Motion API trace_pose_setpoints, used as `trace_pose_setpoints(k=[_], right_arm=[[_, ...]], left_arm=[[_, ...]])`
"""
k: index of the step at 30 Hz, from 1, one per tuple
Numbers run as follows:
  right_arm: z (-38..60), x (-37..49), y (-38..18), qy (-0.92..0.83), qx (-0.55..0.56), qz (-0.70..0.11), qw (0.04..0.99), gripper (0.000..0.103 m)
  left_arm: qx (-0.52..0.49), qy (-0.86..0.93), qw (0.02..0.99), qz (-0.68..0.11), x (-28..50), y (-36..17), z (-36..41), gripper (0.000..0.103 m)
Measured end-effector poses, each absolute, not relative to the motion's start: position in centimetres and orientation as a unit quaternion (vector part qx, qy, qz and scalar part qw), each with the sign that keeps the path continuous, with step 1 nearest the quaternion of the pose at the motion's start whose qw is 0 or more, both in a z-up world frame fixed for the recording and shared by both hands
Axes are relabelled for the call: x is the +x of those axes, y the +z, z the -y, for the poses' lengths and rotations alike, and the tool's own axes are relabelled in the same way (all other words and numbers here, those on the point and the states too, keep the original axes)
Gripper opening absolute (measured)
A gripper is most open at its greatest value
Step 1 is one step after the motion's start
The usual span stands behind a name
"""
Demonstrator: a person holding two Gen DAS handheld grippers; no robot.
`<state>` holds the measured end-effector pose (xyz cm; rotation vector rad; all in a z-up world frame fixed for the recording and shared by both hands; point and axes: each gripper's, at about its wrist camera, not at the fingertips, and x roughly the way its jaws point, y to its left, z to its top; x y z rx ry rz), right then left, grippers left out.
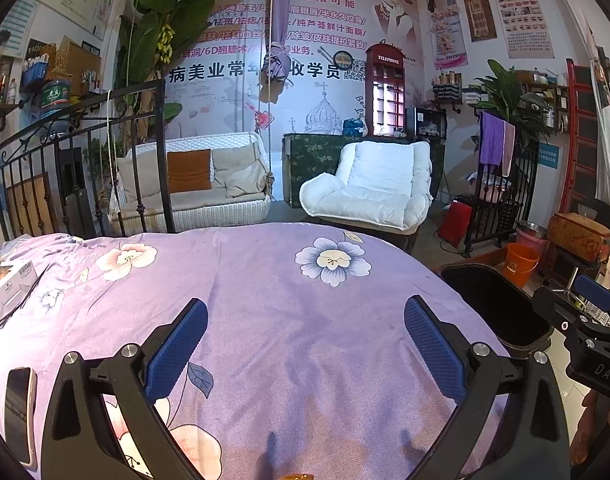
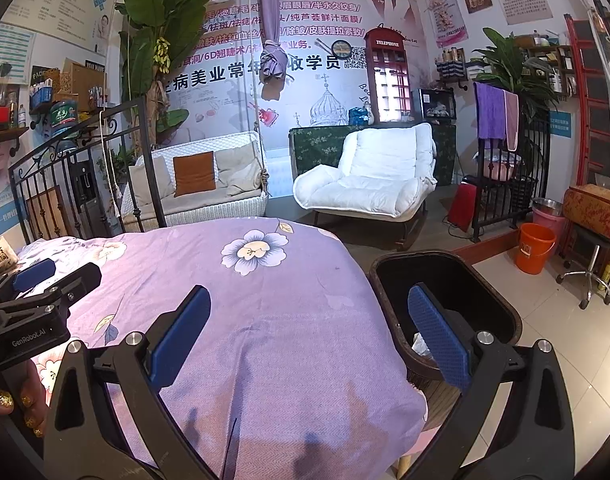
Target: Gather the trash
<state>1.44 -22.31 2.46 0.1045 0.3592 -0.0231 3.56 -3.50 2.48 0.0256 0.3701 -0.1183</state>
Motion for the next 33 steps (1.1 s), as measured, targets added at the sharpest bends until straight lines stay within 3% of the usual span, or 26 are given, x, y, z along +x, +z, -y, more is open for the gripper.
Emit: trace_pose_setpoints(k=[33], right_arm=[[22.43,1.57,2.31,-0.011,0.054,-0.179,0.982,0.098]], left_arm=[[0.007,-0.057,0.982,-0.182,3.14,2.50,3.50,0.098]])
